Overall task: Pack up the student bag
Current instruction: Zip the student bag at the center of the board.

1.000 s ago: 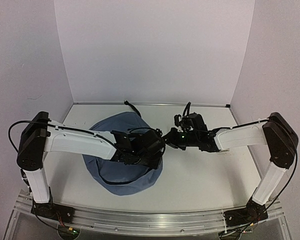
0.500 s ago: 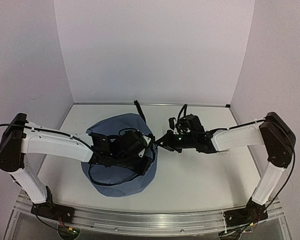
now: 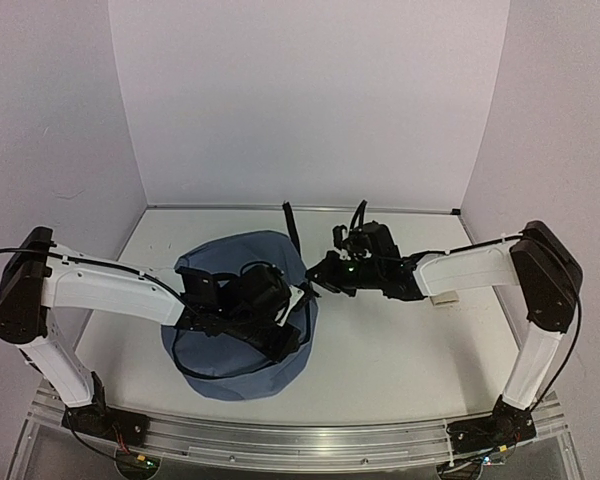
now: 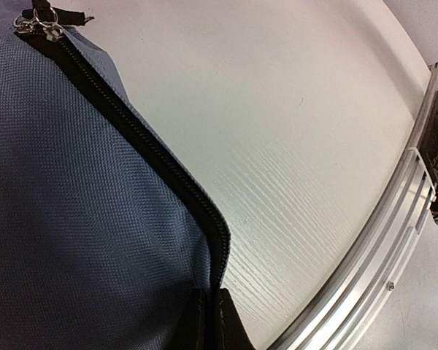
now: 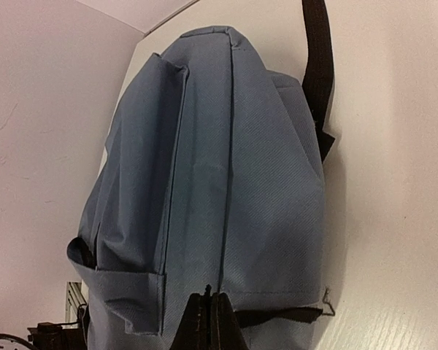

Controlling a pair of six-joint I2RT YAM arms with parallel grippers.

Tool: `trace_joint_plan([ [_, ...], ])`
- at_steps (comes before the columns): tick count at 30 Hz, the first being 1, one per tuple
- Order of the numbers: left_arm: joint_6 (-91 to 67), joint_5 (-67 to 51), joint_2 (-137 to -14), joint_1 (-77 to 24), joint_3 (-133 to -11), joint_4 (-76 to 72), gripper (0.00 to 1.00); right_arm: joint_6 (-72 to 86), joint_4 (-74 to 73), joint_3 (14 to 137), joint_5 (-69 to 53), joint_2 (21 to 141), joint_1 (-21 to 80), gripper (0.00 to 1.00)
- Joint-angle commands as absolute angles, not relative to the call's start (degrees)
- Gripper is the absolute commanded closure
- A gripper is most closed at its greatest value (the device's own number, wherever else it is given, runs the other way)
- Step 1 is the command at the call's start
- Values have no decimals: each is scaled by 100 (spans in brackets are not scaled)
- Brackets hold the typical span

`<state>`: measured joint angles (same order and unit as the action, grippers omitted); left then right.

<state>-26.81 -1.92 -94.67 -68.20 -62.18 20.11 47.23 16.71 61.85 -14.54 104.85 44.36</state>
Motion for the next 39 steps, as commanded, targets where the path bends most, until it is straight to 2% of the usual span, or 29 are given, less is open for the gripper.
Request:
trace_joint_plan([
  [1,-2619,-875,-9175,-6984,-6087,2428,100,4697,2232,6614,-992,10631,4334,100],
  [18,-2730,-1304,-9083,-6998,-5950,2330,100,4684,2232,7263,-530,11240,4270,100],
  [26,-2996,-963,-9188,-7005,-6103,1990,100,4547,2158,7122,-678,10916,4237,100],
  [27,-3059,-933,-9235,-7004,-6142,1869,100,4534,2128,7033,-653,10808,4229,98],
  [28,-3109,-901,-9288,-7002,-6182,1780,100,4515,2065,6923,-599,10683,4227,91],
  [29,-3179,-865,-9344,-7002,-6217,1656,100,4493,1996,6830,-526,10558,4213,77],
  [32,-3249,-787,-9574,-7004,-6449,1500,100,4424,1694,6464,-208,10148,4162,52],
  [34,-3273,-787,-9807,-7006,-6681,1392,100,4417,1535,6223,13,9833,4102,43],
  [39,-3260,-1002,-10218,-7001,-7136,758,100,4296,1059,5775,699,8885,4053,31],
])
